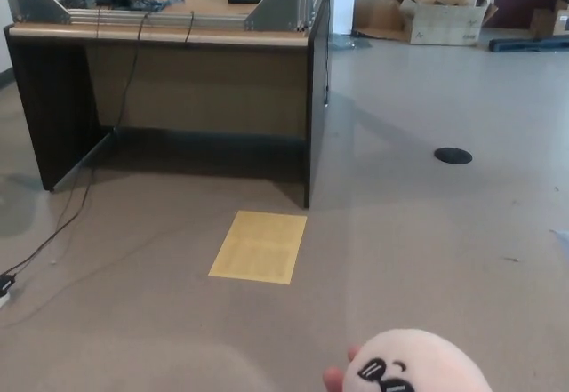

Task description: The robot extends its left hand to pick up an emotional support dumpling from the palm of a person and brings its hand down by its side. Then it extends its arm again to hand the dumpling back to the person.

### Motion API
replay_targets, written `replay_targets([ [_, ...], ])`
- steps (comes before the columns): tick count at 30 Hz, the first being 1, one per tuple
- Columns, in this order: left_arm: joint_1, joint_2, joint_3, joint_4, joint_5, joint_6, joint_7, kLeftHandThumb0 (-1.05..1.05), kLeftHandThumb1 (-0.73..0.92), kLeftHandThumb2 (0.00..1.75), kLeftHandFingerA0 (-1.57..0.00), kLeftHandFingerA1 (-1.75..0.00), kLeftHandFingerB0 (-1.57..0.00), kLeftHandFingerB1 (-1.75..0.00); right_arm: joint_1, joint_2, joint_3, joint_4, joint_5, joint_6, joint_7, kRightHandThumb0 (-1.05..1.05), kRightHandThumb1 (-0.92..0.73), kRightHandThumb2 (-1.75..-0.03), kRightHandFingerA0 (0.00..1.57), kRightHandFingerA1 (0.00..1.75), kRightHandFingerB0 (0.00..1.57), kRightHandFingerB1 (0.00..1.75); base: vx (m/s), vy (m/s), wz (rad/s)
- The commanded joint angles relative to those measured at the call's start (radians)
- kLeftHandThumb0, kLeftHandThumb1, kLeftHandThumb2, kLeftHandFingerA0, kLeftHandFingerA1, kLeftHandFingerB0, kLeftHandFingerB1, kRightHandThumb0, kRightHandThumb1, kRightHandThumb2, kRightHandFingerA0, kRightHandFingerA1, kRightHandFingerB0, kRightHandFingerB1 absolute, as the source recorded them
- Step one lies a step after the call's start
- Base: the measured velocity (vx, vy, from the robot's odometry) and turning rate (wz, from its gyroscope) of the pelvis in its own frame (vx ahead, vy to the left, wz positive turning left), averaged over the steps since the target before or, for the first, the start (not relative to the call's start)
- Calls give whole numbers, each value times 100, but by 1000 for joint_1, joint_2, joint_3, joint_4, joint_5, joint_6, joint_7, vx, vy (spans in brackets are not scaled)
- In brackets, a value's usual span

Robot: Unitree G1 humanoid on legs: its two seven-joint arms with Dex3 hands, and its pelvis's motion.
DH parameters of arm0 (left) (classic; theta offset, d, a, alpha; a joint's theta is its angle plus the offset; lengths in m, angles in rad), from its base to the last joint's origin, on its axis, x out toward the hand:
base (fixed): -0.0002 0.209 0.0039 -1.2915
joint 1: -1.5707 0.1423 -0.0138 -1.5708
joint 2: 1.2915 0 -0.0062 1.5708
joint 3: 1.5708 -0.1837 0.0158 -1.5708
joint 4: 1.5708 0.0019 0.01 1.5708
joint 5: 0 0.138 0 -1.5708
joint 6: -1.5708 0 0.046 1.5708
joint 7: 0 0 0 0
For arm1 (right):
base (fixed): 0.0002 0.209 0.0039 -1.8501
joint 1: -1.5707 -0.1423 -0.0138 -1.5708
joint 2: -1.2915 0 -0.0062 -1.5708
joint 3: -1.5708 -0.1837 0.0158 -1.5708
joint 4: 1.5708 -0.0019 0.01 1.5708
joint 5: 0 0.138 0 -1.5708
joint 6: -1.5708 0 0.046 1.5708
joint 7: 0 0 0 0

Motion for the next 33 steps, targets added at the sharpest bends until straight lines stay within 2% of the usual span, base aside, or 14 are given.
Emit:
replay_targets([
  [1, 9, 21, 53, -23, -99, -120, -97, -29, 31, 88, -11, -51, -6, -48, 2, -8, -19, 31, 20, -157, -9, -45, -49, -79, 74, 61, 49, 52, 0, 0, 0],
  [3, 8, 18, 61, -21, -104, -122, -107, -29, 31, 88, -11, -51, -6, -48, -1, -9, -20, 42, 18, -168, -10, -45, -49, -79, 74, 61, 49, 52, 0, 0, 0],
  [4, -12, 35, 74, -94, -128, -107, -118, -59, 44, 66, -24, -42, -15, -35, 3, -9, -21, 43, 18, -174, -11, -45, -49, -78, 75, 62, 49, 52, 0, 0, 0],
  [9, -80, 93, 106, -328, -211, -32, -182, -30, 29, 86, -6, -48, 0, -46, -2, -14, -31, 62, 28, -202, -2, -38, -59, -58, 81, 51, 55, 40, 17, 1, 3],
  [10, -128, 139, 106, -396, -250, 7, -232, -56, 48, 56, -16, -33, -9, -23, -9, -14, -30, 68, 25, -204, -5, -38, -59, -58, 83, 50, 56, 40, 0, 0, 0],
  [11, -221, 225, 96, -512, -303, 67, -313, -68, 43, 74, -13, -40, -5, -25, -16, -13, -30, 73, 22, -203, -10, -45, -49, -79, 75, 62, 50, 52, 0, 0, 0],
  [16, -390, 381, 26, -749, -372, 225, -430, -53, 34, 77, -6, -43, 0, -25, -10, -16, -29, 75, 19, -206, -10, -45, -49, -79, 74, 62, 49, 52, 51, -1, 0],
  [17, -438, 422, -1, -813, -384, 276, -455, -62, 38, 71, -10, -38, -5, -23, -10, -17, -28, 77, 17, -211, -11, -38, -59, -58, 81, 51, 55, 40, 0, 0, 0],
  [19, -477, 461, -26, -871, -394, 329, -470, -62, 38, 71, -10, -38, -5, -23, -12, -17, -27, 81, 16, -218, -11, -38, -59, -58, 81, 51, 55, 40, 0, 0, 0],
  [20, -489, 469, -35, -883, -392, 338, -475, -64, 41, 53, -17, -29, -5, -25, -12, -16, -28, 82, 16, -218, -11, -37, -59, -58, 81, 50, 55, 40, 0, 0, 0],
  [21, -515, 483, -56, -910, -391, 360, -483, -59, 37, 74, -10, -39, -3, -25, -13, -16, -28, 83, 17, -217, -10, -38, -59, -58, 82, 50, 55, 40, 0, 0, 0],
  [28, -790, 500, -244, -1045, -379, 504, -552, -67, 32, 64, -4, -18, -6, -22, -16, -15, -27, 84, 14, -211, -13, -38, -59, -58, 82, 50, 56, 40, 0, 0, 0],
  [29, -826, 493, -271, -1048, -366, 504, -570, -58, 34, 78, 0, -17, -2, -21, -14, -14, -26, 83, 14, -210, -14, -44, -49, -78, 75, 62, 50, 52, 0, 0, 0],
  [33, -958, 461, -382, -1087, -335, 571, -610, -53, 30, 78, 0, -28, -2, -26, -13, -15, -24, 90, 9, -221, -16, -45, -49, -79, 76, 63, 50, 52, 0, 0, 0],
])
